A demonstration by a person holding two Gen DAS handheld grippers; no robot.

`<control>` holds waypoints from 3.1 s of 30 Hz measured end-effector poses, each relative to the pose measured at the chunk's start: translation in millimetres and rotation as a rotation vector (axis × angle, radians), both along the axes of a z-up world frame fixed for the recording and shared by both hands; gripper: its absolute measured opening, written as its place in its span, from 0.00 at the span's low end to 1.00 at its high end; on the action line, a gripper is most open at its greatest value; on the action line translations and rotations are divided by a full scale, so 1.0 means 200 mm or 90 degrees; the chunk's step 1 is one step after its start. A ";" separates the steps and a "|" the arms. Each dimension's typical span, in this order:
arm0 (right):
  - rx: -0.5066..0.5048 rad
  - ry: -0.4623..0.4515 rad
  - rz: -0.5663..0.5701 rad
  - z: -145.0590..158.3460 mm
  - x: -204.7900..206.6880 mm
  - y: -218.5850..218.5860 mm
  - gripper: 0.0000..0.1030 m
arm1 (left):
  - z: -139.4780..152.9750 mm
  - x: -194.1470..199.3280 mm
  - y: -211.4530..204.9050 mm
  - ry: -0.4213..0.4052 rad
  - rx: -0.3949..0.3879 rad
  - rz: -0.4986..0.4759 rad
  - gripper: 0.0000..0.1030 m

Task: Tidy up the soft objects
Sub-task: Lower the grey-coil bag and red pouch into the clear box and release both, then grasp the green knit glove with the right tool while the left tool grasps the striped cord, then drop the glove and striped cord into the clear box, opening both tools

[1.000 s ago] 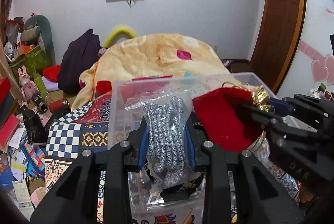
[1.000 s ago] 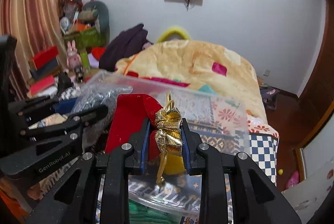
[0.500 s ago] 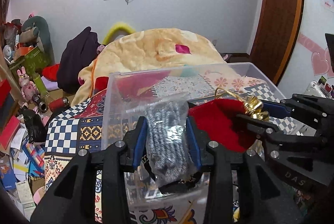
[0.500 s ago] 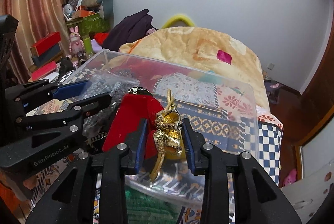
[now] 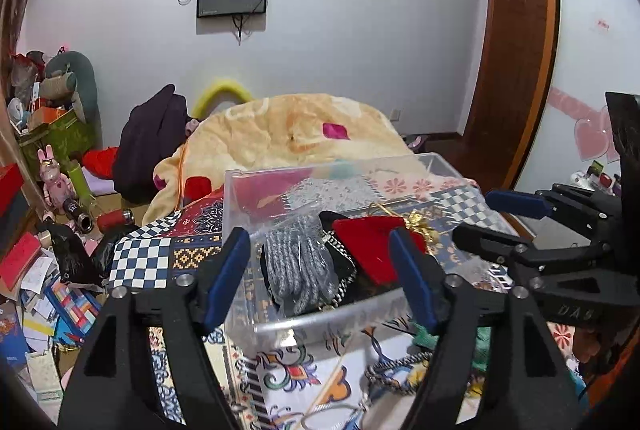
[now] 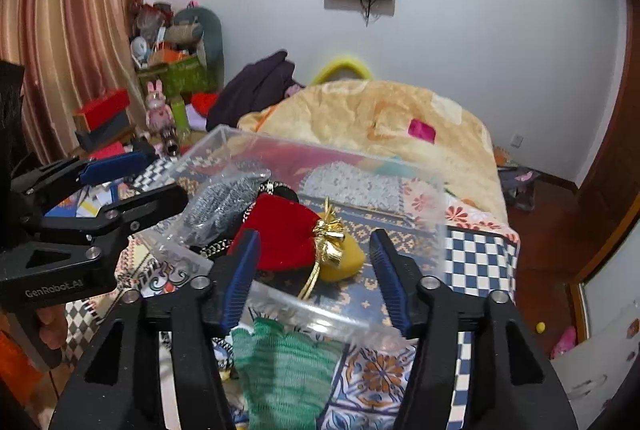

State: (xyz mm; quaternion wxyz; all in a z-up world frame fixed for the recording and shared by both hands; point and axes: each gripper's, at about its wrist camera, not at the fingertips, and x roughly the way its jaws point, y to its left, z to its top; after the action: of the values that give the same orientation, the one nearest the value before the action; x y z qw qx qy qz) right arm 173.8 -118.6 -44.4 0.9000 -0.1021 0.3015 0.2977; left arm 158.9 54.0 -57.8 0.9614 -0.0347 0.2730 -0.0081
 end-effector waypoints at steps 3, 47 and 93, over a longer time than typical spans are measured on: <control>0.011 -0.011 -0.002 0.01 -0.05 -0.03 0.56 | 0.00 -0.05 0.00 -0.002 -0.010 -0.007 0.73; 0.050 0.088 -0.004 -0.31 -0.23 -0.22 0.12 | -0.42 -0.14 -0.23 0.128 -0.055 -0.093 0.26; 0.044 0.019 -0.098 -0.10 0.16 -0.06 0.12 | -0.12 0.32 -0.06 0.045 -0.038 0.003 0.20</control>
State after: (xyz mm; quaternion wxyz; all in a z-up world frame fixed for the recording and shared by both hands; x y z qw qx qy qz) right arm 205.8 -131.0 -64.7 0.9186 -0.0428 0.3117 0.2391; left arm 223.1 41.3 -81.2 0.9497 -0.0642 0.3062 -0.0129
